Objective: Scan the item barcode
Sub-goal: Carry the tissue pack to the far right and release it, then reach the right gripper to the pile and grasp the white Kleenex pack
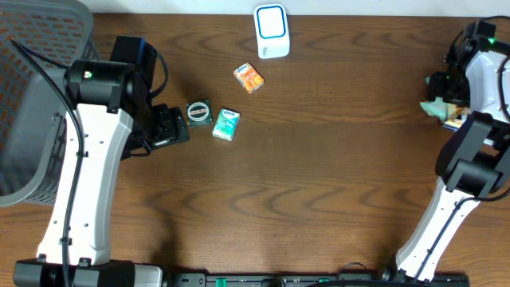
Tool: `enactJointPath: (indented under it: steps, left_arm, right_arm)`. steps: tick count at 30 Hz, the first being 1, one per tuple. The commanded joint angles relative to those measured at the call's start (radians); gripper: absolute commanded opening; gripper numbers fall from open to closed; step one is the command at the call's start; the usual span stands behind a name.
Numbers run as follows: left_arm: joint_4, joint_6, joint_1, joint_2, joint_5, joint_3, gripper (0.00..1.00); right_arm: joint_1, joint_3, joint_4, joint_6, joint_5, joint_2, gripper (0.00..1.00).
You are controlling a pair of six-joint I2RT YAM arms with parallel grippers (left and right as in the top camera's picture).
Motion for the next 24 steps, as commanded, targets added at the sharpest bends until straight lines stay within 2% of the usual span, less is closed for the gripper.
enactJointPath:
  steps: [1,8,11,12,14,16,21,24]
  left_arm:
    - [-0.003,-0.002,0.002,0.004,-0.013,-0.001,0.98]
    - [-0.002,-0.002,0.002,0.004,-0.013,-0.001,0.97]
    - [-0.003,-0.002,0.002,0.004,-0.013,-0.001,0.98]
    - [-0.003,-0.002,0.002,0.004,-0.013,-0.001,0.97]
    - [-0.003,-0.002,0.002,0.004,-0.013,-0.001,0.97]
    - [-0.003,-0.002,0.002,0.004,-0.013,-0.001,0.98]
    - [-0.003,-0.002,0.002,0.004,-0.013,-0.001,0.97]
    - [-0.003,-0.002,0.002,0.004,-0.013,-0.001,0.98]
  right_arm:
    - [0.021,0.017,-0.011,0.03,-0.054,-0.017,0.64]
    - [0.105,0.081,-0.009,0.106,-0.187,-0.148,0.67]
    - [0.153,0.082,0.006,0.141,-0.428,-0.212,0.77]
    - [0.186,0.082,0.015,0.142,-0.627,-0.235,0.75]
    - [0.227,0.082,0.033,0.142,-0.792,-0.238,0.73]
    - [0.282,0.072,0.055,0.142,-0.869,-0.23,0.71]
    - [0.438,0.033,0.043,0.147,-0.8,-0.203,0.64]
    - [0.554,0.008,0.064,0.226,-0.721,-0.161,0.65]
